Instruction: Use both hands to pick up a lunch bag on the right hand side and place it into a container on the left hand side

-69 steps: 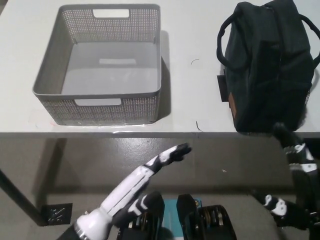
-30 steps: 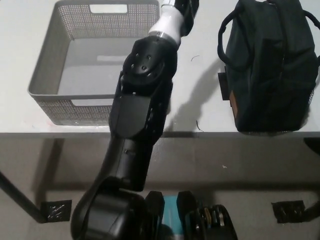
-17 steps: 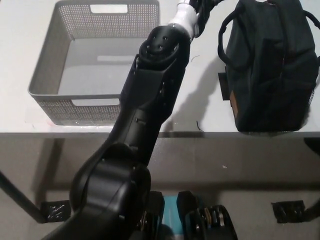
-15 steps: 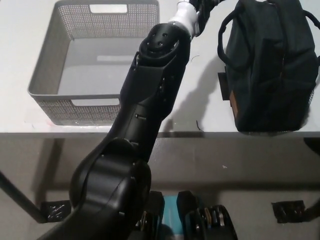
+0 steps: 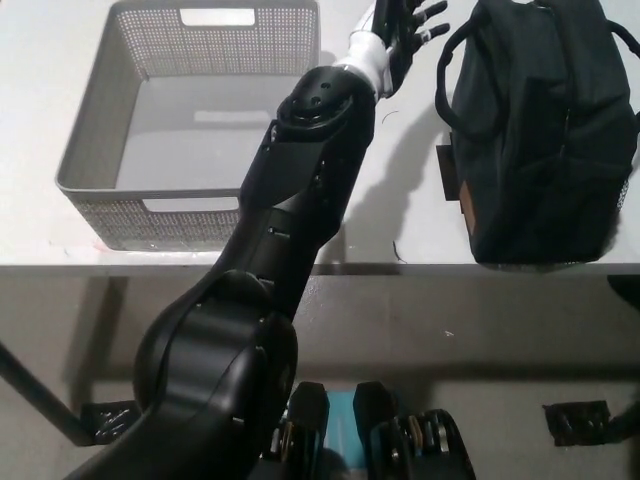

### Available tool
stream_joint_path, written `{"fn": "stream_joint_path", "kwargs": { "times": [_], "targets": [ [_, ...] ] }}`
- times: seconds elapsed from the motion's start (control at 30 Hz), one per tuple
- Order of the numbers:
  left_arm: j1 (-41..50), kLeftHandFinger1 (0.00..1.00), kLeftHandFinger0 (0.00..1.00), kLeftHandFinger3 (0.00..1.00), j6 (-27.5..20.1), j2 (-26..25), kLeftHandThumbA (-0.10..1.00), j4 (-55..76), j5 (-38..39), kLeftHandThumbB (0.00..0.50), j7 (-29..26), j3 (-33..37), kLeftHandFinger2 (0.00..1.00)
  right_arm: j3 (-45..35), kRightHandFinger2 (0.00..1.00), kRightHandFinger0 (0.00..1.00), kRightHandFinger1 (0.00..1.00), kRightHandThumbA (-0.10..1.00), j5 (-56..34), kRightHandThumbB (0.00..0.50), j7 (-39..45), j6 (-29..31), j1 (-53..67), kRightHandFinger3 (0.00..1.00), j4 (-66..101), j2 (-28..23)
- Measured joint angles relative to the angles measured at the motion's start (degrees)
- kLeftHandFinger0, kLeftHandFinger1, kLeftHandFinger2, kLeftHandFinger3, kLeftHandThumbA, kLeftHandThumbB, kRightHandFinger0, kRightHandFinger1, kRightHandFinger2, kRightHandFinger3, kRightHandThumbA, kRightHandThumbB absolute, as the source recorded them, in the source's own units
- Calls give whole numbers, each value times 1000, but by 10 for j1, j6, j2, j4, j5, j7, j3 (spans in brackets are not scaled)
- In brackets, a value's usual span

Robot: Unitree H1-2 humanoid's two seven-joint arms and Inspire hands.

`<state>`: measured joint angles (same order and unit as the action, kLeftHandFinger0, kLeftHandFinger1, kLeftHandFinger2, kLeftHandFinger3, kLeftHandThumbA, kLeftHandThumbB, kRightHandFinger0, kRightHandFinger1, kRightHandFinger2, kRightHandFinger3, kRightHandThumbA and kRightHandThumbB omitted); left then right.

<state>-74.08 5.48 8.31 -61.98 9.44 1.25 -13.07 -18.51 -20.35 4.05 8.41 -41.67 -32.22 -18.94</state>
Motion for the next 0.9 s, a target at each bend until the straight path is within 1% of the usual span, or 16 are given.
{"fn": "stream_joint_path", "kwargs": {
  "times": [0.03, 0.1, 0.13, 0.17, 0.2, 0.27, 0.33, 0.37, 0.5, 0.53, 0.63, 0.7, 0.73, 0.77, 0.8, 0.9],
  "targets": [
    [5, 1000, 1000, 1000, -4, -1, 1000, 0, 0, 323, 0, 2, 1000, 1, 1000, 1000, 1000, 1000, -1, 265, 4, 1, -1, 1000, -14, 1],
    [14, 1000, 1000, 1000, -10, -3, 1000, -4, -1, 329, 1, 6, 1000, 2, 1000, 1000, 1000, 1000, -3, 268, 11, 2, -3, 1000, -35, 3],
    [20, 1000, 1000, 1000, -13, -4, 1000, -6, -1, 341, 1, 7, 1000, 4, 1000, 1000, 1000, 1000, -3, 259, 15, 2, -4, 1000, -45, 4],
    [26, 1000, 1000, 1000, -16, -4, 1000, -7, -1, 342, 1, 10, 1000, 5, 1000, 1000, 1000, 1000, -3, 259, 20, 4, -6, 1000, -56, 5],
    [31, 1000, 1000, 1000, -17, -5, 1000, -8, -2, 357, 2, 13, 1000, 6, 1000, 1000, 1000, 1000, -3, 297, 23, 6, -7, 1000, -63, 5],
    [40, 1000, 1000, 1000, -21, -5, 1000, -12, -3, 369, 2, 23, 1000, 8, 1000, 1000, 1000, 1000, -3, 303, 28, 11, -10, 1000, -74, 7],
    [49, 1000, 1000, 1000, -26, -5, 1000, -17, -7, 364, 2, 35, 1000, 9, 1000, 1000, 1000, 1000, -4, 292, 35, 15, -14, 1000, -86, 11],
    [52, 1000, 1000, 1000, -29, -4, 1000, -17, -8, 355, 2, 38, 1000, 10, 1000, 1000, 1000, 1000, -4, 300, 37, 16, -14, 1000, -88, 14],
    [61, 1000, 1000, 1000, -39, -4, 1000, -23, -13, 336, 2, 48, 1000, 13, 1000, 1000, 1000, 1000, -3, 302, 40, 20, -16, 1000, -92, 24],
    [64, 1000, 1000, 1000, -44, -4, 1000, -23, -14, 335, 2, 53, 1000, 14, 1000, 1000, 1000, 1000, -3, 291, 40, 21, -16, 1000, -92, 28],
    [68, 1000, 1000, 1000, -51, -5, 1000, -29, -15, 352, 3, 60, 1000, 15, 1000, 1000, 1000, 1000, -3, 272, 40, 21, -17, 1000, -93, 34],
    [71, 1000, 1000, 1000, -51, -6, 1000, -31, -17, 362, 2, 65, 1000, 15, 1000, 1000, 1000, 1000, -3, 289, 40, 21, -17, 1000, -93, 37],
    [74, 1000, 1000, 1000, -51, -7, 1000, -33, -20, 371, 2, 71, 1000, 15, 1000, 1000, 1000, 1000, -2, 281, 40, 21, -17, 1000, -93, 40],
    [78, 1000, 1000, 1000, -51, -8, 1000, -36, -24, 364, 2, 79, 1000, 15, 1000, 1000, 1000, 1000, -2, 281, 41, 21, -17, 1000, -94, 42],
    [82, 1000, 1000, 1000, -51, -9, 1000, -42, -28, 370, 2, 89, 1000, 16, 1000, 1000, 1000, 1000, -2, 275, 41, 22, -18, 1000, -100, 44],
    [87, 1000, 1000, 1000, -53, -8, 1000, -52, -42, 384, 2, 114, 1000, 17, 1000, 1000, 1000, 1000, -2, 277, 41, 23, -19, 1000, -111, 50]
  ]
}}
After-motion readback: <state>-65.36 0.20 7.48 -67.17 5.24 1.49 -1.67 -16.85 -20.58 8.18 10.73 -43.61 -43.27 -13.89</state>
